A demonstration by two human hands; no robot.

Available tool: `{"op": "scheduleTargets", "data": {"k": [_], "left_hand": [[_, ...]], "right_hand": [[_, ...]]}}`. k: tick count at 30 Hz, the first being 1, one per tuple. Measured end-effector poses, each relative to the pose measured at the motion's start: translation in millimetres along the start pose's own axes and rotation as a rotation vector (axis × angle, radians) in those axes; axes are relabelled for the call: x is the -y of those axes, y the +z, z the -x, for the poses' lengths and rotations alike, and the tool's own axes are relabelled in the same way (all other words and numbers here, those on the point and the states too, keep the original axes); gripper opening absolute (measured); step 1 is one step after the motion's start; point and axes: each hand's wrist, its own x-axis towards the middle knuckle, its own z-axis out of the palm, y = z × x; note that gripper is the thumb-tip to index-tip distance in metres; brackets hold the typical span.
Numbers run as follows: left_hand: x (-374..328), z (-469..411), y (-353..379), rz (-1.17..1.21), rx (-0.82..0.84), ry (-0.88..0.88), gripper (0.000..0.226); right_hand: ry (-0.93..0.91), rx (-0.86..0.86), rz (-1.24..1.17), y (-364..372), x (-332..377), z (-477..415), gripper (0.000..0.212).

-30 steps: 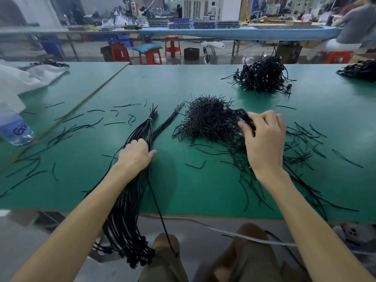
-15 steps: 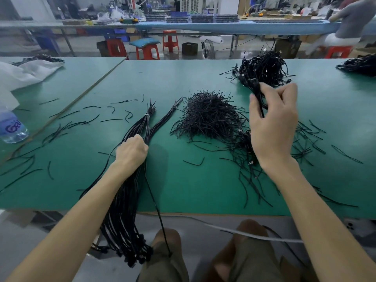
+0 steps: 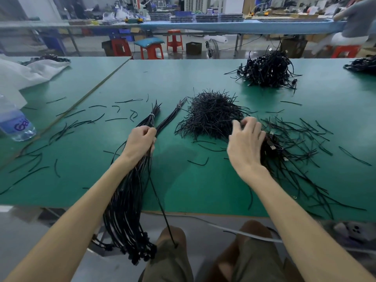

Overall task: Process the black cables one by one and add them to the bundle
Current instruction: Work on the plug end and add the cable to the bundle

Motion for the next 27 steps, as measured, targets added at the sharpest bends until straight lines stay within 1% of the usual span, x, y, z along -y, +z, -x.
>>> {"op": "scheduleTargets", "data": {"k": [2,3,5,7,8,9,12,13,15,19,22,24,26,27], "left_hand": [[-17,4,5,0.018,0.116,0.032,0.025],[-26,7,8,0.011,0.198,0.050,0.025],[-40,15,17,-0.018,0.376,0.090,0.023],[-50,23,26,-0.063,0.505,0.120,0.019],[-52,25,29,-0.072,0.538,0.126,0.019],[-53,26,31,-0.066,0.552,0.126,0.020],[-48,28,22,0.005,0.570,0.086,0.024],[-43,27,17,0.035,0.586,0.078,0.025],[-33,26,6,0.113,0.634,0.083,0.029],[-18,22,-9,0.230,0.696,0.075,0.034],[-13,19,-12,0.303,0.720,0.085,0.033],[-14,18,-12,0.397,0.692,0.121,0.029],[-19,16,-11,0.513,0.627,0.123,0.026],[-24,14,-9,0.533,0.582,0.114,0.026]], "right_hand": [[-0.120,0.009,-0.161,-1,16,4,0.038],[-0.183,0.058,-0.258,-2,26,6,0.046],[-0.318,0.219,-0.446,-6,46,13,0.064],[-0.407,0.350,-0.487,-5,62,20,0.074],[-0.410,0.377,-0.465,-2,65,23,0.073],[-0.392,0.377,-0.430,1,66,25,0.065],[-0.279,0.291,-0.311,4,59,25,0.018],[-0.241,0.257,-0.312,4,54,25,0.019],[-0.169,0.194,-0.325,3,42,23,0.031],[0.062,0.138,-0.411,2,19,16,0.032],[0.226,0.116,-0.512,3,11,11,0.032],[0.250,0.120,-0.545,3,11,11,0.032],[0.197,0.172,-0.488,5,14,14,0.029],[0.167,0.214,-0.451,5,17,16,0.026]]}}
